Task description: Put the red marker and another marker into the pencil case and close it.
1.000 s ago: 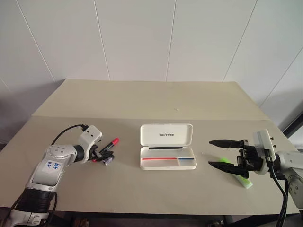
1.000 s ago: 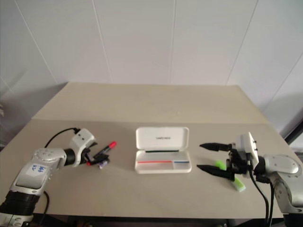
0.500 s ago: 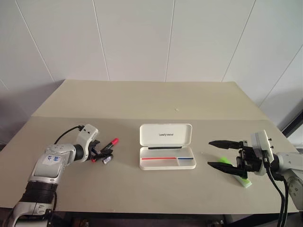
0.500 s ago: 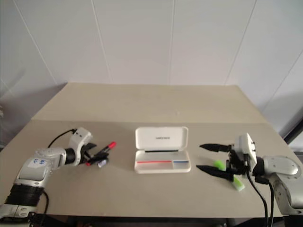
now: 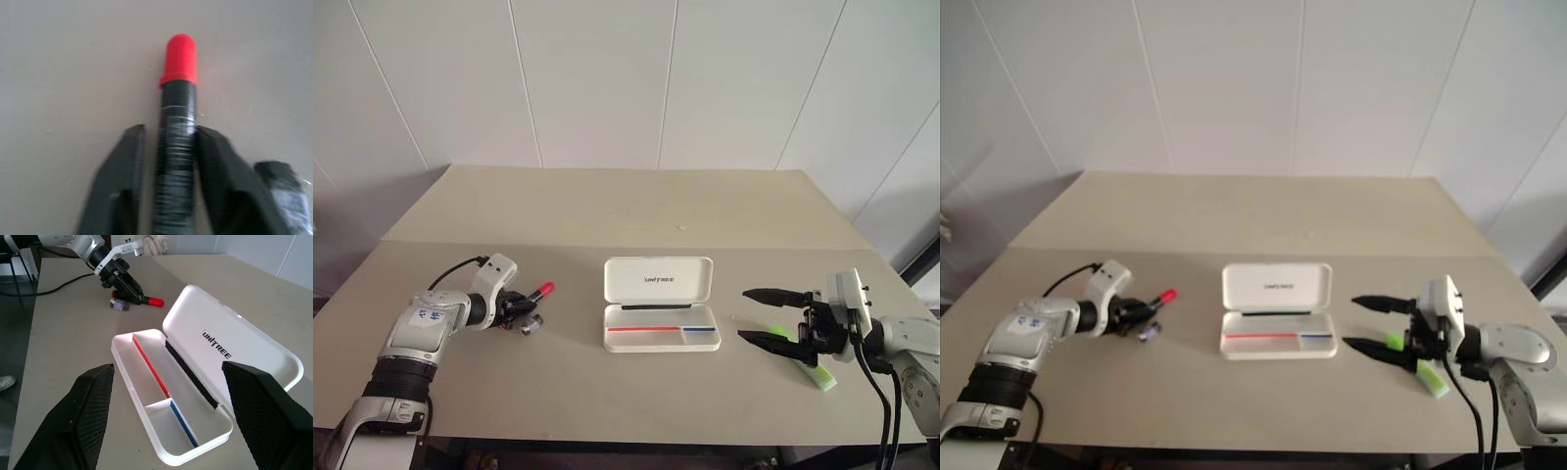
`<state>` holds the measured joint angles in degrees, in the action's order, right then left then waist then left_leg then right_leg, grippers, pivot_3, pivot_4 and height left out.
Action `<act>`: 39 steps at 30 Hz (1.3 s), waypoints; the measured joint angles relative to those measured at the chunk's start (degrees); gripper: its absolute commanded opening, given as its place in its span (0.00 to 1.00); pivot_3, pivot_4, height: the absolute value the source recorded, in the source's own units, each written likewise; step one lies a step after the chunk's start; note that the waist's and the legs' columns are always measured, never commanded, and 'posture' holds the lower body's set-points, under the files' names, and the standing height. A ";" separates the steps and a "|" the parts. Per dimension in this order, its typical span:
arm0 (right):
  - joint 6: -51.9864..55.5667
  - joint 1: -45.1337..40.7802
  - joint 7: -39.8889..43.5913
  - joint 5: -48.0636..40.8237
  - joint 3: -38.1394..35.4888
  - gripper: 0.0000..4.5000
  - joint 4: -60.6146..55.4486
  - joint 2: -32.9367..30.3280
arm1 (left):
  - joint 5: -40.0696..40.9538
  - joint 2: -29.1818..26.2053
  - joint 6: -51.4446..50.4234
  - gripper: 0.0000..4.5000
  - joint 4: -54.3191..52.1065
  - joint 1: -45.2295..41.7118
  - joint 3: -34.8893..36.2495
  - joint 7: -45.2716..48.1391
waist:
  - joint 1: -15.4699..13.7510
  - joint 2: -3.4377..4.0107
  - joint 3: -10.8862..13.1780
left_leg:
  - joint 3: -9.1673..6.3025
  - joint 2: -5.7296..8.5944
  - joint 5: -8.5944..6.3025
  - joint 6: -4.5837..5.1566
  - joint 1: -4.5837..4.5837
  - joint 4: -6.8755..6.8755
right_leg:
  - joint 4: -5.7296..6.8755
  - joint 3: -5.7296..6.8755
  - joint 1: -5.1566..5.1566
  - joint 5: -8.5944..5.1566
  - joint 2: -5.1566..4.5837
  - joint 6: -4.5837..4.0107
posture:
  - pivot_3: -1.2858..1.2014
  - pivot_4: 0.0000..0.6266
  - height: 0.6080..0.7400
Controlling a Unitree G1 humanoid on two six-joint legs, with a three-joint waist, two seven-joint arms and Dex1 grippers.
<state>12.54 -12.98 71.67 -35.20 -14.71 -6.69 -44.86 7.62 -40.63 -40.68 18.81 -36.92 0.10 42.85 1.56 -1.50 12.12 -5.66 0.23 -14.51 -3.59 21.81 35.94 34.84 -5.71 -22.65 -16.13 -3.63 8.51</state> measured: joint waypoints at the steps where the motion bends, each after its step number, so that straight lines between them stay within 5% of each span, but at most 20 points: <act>1: 0.00 0.05 -0.17 0.01 0.00 1.00 -0.12 0.00 | -0.12 0.00 0.07 0.13 0.27 -0.25 -0.09 0.21 | -0.04 0.01 0.00 | 0.00 0.00 0.00 0.00 0.00 0.00 | 0.01 0.00 0.00 0.00 0.00 0.00 | 0.52 0.24 1.00; 12: 0.00 0.38 -0.89 -0.08 -0.02 1.00 -0.86 -0.01 | -1.10 -0.26 1.88 0.13 2.27 -3.11 -1.13 1.85 | -0.03 -0.07 0.04 | -0.01 0.00 0.01 0.01 -0.01 0.06 | 0.03 0.01 0.04 0.00 0.02 0.00 | 0.52 0.24 1.00; 23: -0.03 0.50 0.14 -0.53 -1.33 1.00 -0.81 -0.07 | 1.27 -2.71 9.02 0.13 0.07 -15.38 -0.08 9.14 | 0.05 -0.10 0.07 | -0.03 -0.01 -0.10 0.00 0.32 0.03 | 0.02 0.03 -0.27 -0.03 0.02 0.08 | 0.52 0.24 1.00; 31: -0.03 0.04 -0.41 -0.17 -1.28 1.00 -0.75 -0.06 | 12.25 4.06 4.89 0.13 -13.26 -19.49 -3.03 20.69 | 0.04 -0.10 0.07 | -0.04 0.01 -0.11 0.01 0.39 0.07 | 0.05 0.03 -0.31 -0.05 0.03 0.11 | 0.52 0.24 1.00; 39: -0.03 3.41 -1.78 -0.20 -2.09 1.00 -2.50 -0.06 | 12.69 11.63 2.18 0.13 -15.59 -19.66 -11.50 21.40 | 0.06 -0.09 0.08 | -0.03 0.02 -0.10 0.02 0.36 0.19 | 0.17 0.00 -0.31 -0.05 0.06 0.11 | 0.52 0.24 1.00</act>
<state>12.51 -9.57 69.89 -35.39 -16.79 -9.19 -44.92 20.32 -28.99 -38.50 3.21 -56.58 -11.40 64.24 1.62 -1.58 12.20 -5.68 0.25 -14.61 -3.57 22.17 36.13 35.01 -5.71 -22.96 -16.18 -3.57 8.62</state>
